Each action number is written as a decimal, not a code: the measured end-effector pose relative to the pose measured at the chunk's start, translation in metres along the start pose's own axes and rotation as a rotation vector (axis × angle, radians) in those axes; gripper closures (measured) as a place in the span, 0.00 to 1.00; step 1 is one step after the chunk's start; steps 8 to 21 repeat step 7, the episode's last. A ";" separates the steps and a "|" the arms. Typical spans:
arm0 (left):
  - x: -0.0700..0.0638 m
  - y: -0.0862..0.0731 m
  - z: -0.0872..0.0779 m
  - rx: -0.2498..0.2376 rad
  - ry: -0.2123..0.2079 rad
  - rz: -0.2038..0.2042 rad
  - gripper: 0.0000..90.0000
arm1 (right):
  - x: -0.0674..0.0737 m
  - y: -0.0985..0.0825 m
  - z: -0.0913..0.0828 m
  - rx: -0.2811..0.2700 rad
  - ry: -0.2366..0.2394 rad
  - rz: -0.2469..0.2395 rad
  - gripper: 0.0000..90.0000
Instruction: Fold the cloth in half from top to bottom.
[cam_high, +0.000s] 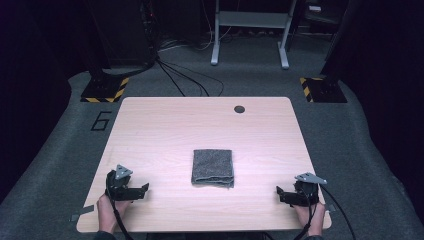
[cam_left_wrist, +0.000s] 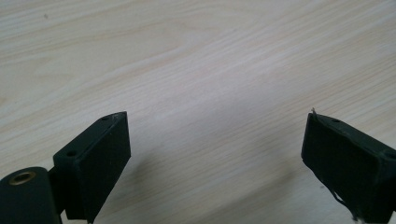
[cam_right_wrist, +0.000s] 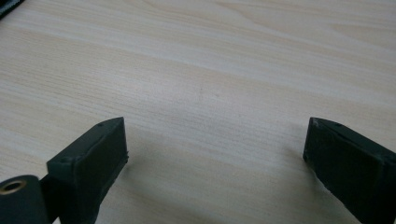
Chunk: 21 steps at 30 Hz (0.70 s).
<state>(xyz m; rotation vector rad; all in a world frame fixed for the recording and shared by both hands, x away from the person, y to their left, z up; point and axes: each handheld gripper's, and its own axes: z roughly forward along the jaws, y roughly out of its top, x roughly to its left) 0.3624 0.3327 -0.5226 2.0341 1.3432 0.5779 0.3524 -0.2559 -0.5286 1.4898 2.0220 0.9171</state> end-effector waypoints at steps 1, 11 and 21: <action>0.001 -0.001 0.001 0.020 0.006 0.014 0.08 | 0.000 0.000 0.000 -0.003 -0.005 -0.011 0.07; 0.003 -0.010 0.003 -0.038 0.018 -0.034 0.06 | 0.004 0.003 0.005 0.031 -0.014 -0.016 0.01; 0.003 -0.010 0.003 -0.038 0.018 -0.034 0.06 | 0.004 0.003 0.005 0.031 -0.014 -0.016 0.01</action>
